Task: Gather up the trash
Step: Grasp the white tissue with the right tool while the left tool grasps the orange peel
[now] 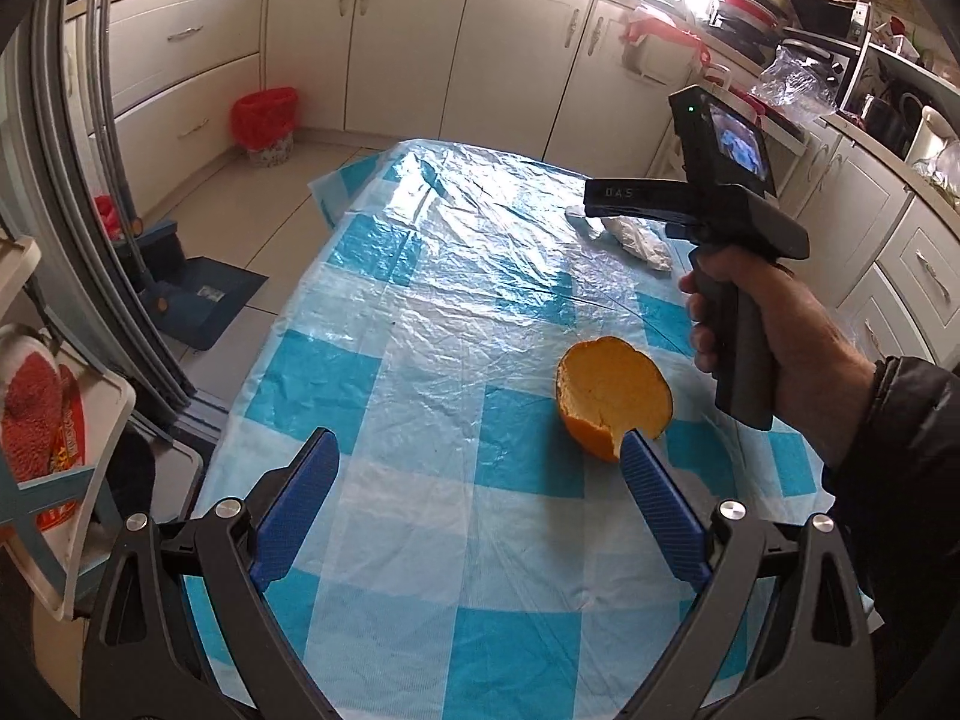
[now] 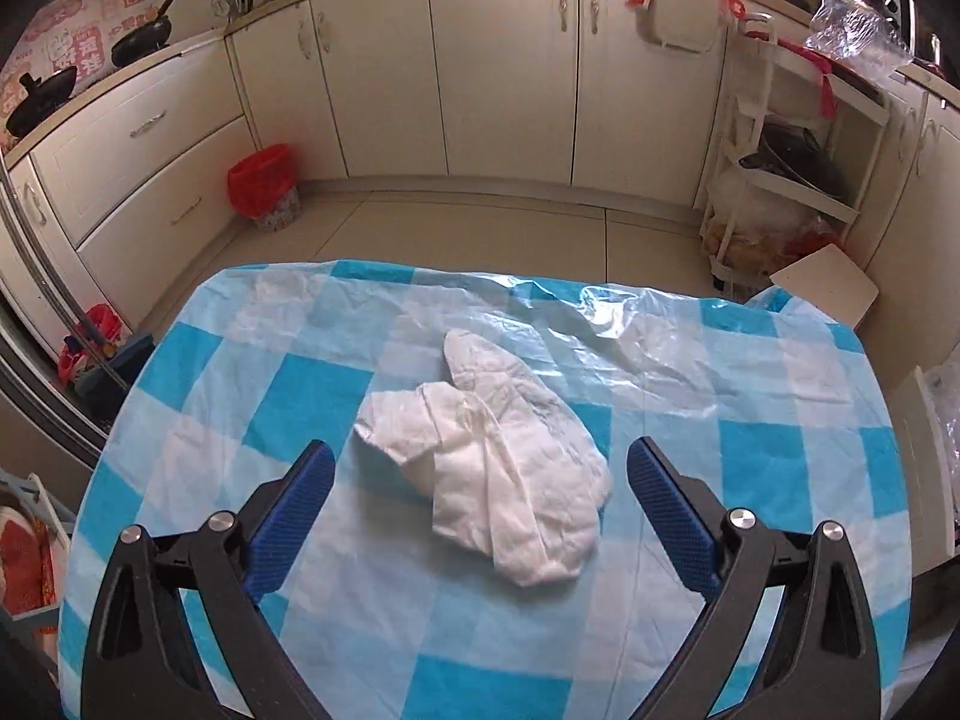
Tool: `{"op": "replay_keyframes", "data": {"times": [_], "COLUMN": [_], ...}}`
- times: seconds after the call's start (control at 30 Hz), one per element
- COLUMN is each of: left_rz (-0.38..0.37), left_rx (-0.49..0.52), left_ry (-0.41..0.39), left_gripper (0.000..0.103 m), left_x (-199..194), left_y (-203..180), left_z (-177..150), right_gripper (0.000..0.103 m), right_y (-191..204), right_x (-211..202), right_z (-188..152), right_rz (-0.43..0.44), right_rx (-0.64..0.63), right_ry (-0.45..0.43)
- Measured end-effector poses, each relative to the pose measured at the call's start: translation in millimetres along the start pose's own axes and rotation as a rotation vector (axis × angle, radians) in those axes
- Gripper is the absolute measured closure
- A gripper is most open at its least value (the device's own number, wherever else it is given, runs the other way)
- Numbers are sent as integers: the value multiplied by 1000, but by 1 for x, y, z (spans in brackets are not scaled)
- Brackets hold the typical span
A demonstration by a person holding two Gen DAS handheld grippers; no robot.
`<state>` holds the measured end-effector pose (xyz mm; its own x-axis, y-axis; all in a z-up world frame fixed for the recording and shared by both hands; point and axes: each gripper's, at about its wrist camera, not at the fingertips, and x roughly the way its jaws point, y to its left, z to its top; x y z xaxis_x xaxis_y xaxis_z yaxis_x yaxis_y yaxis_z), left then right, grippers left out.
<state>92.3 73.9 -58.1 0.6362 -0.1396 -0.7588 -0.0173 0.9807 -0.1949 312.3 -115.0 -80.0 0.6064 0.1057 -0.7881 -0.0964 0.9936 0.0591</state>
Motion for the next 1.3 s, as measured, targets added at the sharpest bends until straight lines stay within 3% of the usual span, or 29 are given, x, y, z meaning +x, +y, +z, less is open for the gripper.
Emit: {"op": "replay_keyframes", "data": {"times": [0.03, 0.07, 0.13, 0.17, 0.23, 0.33, 0.37, 0.43, 0.5, 0.57, 0.83, 1.0, 1.07, 1.13, 1.3], "left_rz": [-4, -10, -23, -27, -46, -50, -51, -40, -26, -59, -139, -128, -113, -99, -72], "left_rx": [0, 1, 10, 20, 24, 28, 30, 47, 70, 60, 122, 152, 154, 152, 144], "left_ry": [5, 8, 13, 23, 46, 75, 82, 96, 92, 99, 120, 133, 142, 133, 109], "left_gripper": [12, 12, 12, 12, 15, 26, 36, 76, 94, 97, 99, 98, 98, 88, 68], "left_x": [6, 11, 22, 28, 40, 55, 61, 71, 74, 68, 15, -5, -6, -10, -16], "left_y": [-3, -6, -15, -21, -29, -40, -43, -50, -56, -58, -73, -78, -75, -74, -70], "left_z": [3, 6, 10, 12, 14, 16, 17, 16, 15, 14, -22, -52, -59, -61, -61], "right_gripper": [29, 37, 65, 68, 85, 90, 91, 91, 91, 91, 91, 90, 84, 57, 43], "right_y": [-1, -3, -5, -8, -13, -23, -26, -35, -47, -55, -83, -86, -84, -82, -82], "right_x": [7, 11, 7, 5, 1, -15, -21, -39, -57, -77, -158, -175, -178, -183, -199], "right_z": [2, 2, -1, -4, -7, -20, -25, -42, -61, -83, -167, -196, -204, -209, -221], "right_rz": [11, 26, 24, 31, 50, 70, 79, 100, 118, 124, 90, 75, 88, 90, 70], "right_rx": [0, 5, -11, -14, -15, -10, -5, 8, 22, 29, 46, 53, 56, 45, 40], "right_ry": [25, 50, 32, 33, 42, 39, 36, 31, 33, 38, 53, 61, 59, 35, -25]}}
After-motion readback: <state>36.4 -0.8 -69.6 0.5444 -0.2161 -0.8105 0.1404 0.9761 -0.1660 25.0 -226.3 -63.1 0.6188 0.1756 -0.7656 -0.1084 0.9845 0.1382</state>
